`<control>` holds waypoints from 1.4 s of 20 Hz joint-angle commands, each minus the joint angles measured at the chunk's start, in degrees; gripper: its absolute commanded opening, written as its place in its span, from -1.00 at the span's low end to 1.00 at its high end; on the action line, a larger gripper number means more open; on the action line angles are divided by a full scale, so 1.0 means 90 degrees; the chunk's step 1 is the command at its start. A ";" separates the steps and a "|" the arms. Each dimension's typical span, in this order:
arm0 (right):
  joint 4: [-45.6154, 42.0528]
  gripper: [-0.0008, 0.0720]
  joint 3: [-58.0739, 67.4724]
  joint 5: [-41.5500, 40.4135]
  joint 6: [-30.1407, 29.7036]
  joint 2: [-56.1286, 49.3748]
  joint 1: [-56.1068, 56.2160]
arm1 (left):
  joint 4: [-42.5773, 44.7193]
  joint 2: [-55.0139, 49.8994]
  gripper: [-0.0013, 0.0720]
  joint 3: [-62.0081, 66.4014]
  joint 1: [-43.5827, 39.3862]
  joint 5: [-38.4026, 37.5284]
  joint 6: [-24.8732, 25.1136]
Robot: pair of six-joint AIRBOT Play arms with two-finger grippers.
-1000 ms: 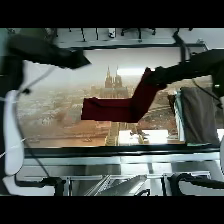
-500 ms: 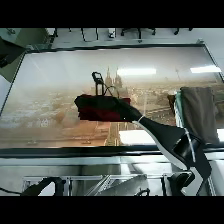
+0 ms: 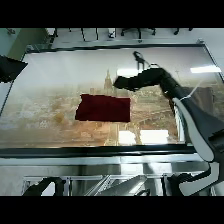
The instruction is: Fold the shirts.
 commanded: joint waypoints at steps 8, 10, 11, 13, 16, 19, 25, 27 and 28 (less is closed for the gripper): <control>0.0325 0.95 -0.0789 -0.1496 0.0007 -0.1122 -0.0789 | 0.0005 0.0053 -0.92 -0.0078 0.0005 -0.0032 0.0034; 0.0563 0.95 -0.0789 -0.1411 -0.0027 -0.1433 -0.0614 | 0.0005 0.0053 -0.92 -0.0078 0.0005 -0.0032 0.0034; 0.0563 0.95 -0.0789 -0.1350 -0.0024 -0.1542 -0.0522 | 0.0005 0.0053 -0.92 -0.0078 0.0007 -0.0029 0.0034; 0.0670 0.95 -0.0787 -0.1275 -0.0024 -0.1666 -0.0386 | 0.0005 0.0053 -0.92 -0.0078 0.0005 -0.0029 0.0036; 0.0804 0.81 -0.0784 -0.1110 -0.0022 -0.1681 -0.0253 | 0.0007 0.0053 -0.92 -0.0078 0.0005 -0.0032 0.0044; 0.0928 -0.93 -0.0714 -0.1047 -0.0148 -0.1659 -0.0209 | 0.0005 0.0053 -0.92 -0.0078 0.0005 -0.0029 0.0044; 0.0945 -0.93 0.0102 -0.1059 -0.0068 -0.0724 -0.0857 | 0.0005 0.0053 -0.92 -0.0078 0.0005 -0.0027 0.0044; 0.0945 -0.93 0.0605 -0.1066 0.0029 -0.0231 -0.1421 | 0.0007 0.0053 -0.92 -0.0078 0.0005 -0.0027 0.0046; 0.0945 -0.93 0.0865 -0.1066 0.0039 -0.0029 -0.1736 | 0.0007 0.0053 -0.92 -0.0078 0.0005 -0.0029 0.0046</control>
